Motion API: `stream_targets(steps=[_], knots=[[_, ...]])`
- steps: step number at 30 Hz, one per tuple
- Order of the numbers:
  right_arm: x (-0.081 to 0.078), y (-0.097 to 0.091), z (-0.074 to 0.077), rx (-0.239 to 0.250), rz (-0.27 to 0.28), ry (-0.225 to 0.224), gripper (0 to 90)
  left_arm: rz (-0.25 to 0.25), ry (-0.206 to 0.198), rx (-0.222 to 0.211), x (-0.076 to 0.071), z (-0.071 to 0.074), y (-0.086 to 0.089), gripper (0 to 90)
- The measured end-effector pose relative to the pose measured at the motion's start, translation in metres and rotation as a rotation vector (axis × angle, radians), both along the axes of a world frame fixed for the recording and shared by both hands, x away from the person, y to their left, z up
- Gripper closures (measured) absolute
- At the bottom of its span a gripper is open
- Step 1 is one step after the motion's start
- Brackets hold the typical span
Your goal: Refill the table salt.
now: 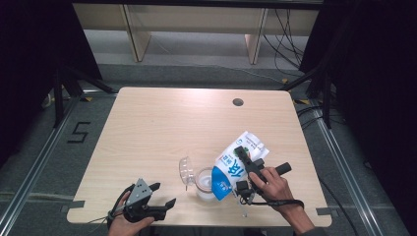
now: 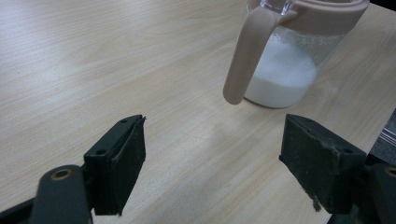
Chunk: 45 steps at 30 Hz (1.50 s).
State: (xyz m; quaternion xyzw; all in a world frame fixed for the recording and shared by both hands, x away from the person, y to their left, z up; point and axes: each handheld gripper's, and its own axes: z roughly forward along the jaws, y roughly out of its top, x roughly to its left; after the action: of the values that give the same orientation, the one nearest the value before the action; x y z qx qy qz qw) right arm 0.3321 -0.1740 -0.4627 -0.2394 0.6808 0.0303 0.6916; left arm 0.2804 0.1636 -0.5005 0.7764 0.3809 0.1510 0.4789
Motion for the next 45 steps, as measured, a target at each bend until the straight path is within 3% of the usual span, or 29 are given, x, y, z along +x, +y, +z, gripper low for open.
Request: stream_targets(steps=[13,16,22,23,28,31,45], knots=[[-0.0006,0.0006,0.0022,-0.019,0.0,-0.005,73.7,0.0,0.0,0.0,0.0,0.0001,0.0002,21.7],[-0.0005,-0.0006,0.0004,0.003,-0.01,0.008,73.8,-0.002,-0.002,0.005,0.0001,0.0002,0.0006,21.7],[-0.0003,0.0015,0.0037,-0.036,0.013,-0.014,74.0,-0.003,-0.001,0.005,0.0,0.0004,0.0007,21.7],[-0.0009,0.0001,0.0017,-0.012,-0.006,-0.004,74.0,-0.002,0.0,0.005,0.0,0.0004,0.0007,21.7],[-0.0008,0.0003,0.0024,-0.019,-0.002,-0.007,74.1,-0.003,-0.006,0.019,-0.0001,0.0011,0.0013,21.7],[-0.0007,-0.0008,0.0006,0.004,-0.011,0.005,74.1,0.0,-0.003,0.014,-0.0003,0.001,0.001,21.7],[-0.0001,-0.0006,0.0015,0.004,0.005,-0.011,74.4,0.004,0.0,0.008,-0.0005,0.0009,0.0006,21.7]])
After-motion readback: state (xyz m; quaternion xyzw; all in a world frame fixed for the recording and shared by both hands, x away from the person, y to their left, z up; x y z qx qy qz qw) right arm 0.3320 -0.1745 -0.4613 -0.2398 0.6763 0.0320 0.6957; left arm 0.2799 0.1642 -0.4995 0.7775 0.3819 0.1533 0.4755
